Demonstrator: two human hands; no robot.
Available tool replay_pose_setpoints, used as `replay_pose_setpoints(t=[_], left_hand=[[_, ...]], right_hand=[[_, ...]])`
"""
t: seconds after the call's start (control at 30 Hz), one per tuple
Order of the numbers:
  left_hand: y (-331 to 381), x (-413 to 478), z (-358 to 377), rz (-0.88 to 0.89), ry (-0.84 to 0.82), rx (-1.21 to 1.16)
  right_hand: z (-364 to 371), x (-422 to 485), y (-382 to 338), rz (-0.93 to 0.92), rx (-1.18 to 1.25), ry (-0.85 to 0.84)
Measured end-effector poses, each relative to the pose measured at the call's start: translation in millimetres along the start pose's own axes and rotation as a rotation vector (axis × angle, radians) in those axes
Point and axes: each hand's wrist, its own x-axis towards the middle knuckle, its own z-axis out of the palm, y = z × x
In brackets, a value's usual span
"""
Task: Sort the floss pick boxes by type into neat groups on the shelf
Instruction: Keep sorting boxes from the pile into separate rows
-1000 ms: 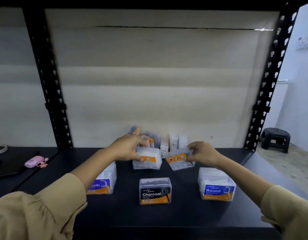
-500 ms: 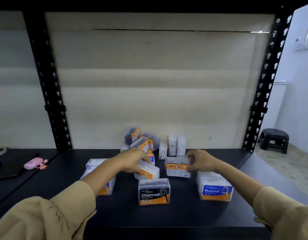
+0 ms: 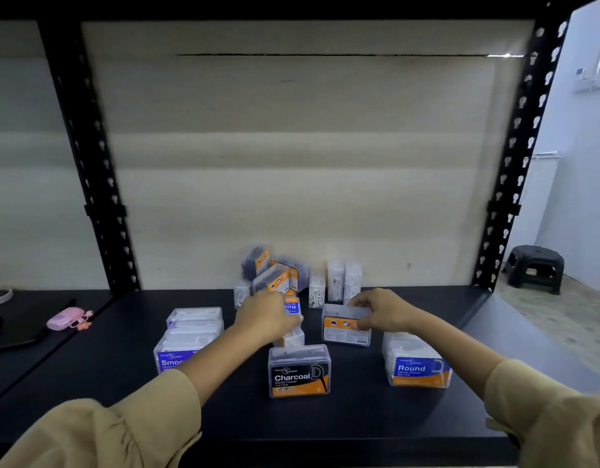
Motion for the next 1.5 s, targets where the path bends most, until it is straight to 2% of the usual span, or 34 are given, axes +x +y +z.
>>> replay_pose_setpoints(t=[0.23,0.57,0.9,1.03,1.2,1.33,1.43,1.5], left_hand=[[1,8,-8,0.045,-0.122,-0.13],[-16,14,-27,0.208,-0.294,-0.124],[-19,17,-27,0.247,-0.308,-0.118],[-21,17,-27,0.246,-0.311,-0.127],[-22,17,-26,0.24,-0.308,-0.138],[-22,17,-26,0.238,-0.309,-0.141],[-21,16,-26,0.237,-0.307,-0.142],[-22,16,-25,0.235,-0.31,-0.142]], right_hand=[[-1,0,3,-0.009,0.025,0.006],[0,4,6,0.005,0.063,-0.013],[-4,11,15,0.125,0.202,-0.055],[0,16,22,0.194,0.064,-0.079],[2,20,14,0.079,-0.159,-0.019],[9,18,0,0.059,-0.312,-0.196],[9,20,-5,0.064,-0.299,-0.199],[1,21,-7,0.08,-0.167,-0.196]])
